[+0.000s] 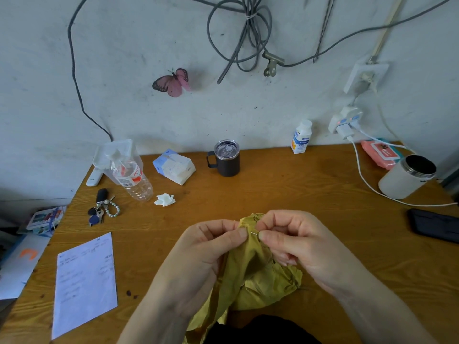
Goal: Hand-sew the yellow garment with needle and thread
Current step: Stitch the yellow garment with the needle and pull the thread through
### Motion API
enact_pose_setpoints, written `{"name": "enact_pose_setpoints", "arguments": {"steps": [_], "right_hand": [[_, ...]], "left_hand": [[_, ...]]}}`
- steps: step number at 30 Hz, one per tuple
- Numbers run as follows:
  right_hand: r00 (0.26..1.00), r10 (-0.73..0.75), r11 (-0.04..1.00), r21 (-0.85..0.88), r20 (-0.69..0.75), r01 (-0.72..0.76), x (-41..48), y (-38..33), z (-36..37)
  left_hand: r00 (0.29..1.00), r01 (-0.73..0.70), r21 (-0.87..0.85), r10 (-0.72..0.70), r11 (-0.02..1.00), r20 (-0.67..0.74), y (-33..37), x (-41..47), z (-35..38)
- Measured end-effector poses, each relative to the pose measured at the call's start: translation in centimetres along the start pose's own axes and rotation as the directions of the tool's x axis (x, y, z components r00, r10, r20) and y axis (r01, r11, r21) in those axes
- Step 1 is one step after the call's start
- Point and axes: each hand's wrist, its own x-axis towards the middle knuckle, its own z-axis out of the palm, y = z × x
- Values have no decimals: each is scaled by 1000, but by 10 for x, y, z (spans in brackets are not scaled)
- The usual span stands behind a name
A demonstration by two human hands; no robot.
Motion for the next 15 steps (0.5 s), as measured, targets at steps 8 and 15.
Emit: {"name": "enact_pose_setpoints", "arguments": {"steps": [8, 15], "right_hand": [[989, -102, 992, -80, -112, 93, 1, 5, 3], [994, -88, 996, -23, -67, 87, 3, 11, 2]], "left_hand": [[1000, 8, -26, -7, 1000, 16, -3, 1, 1], [999, -43, 31, 43, 999, 3, -7, 3, 2]]}}
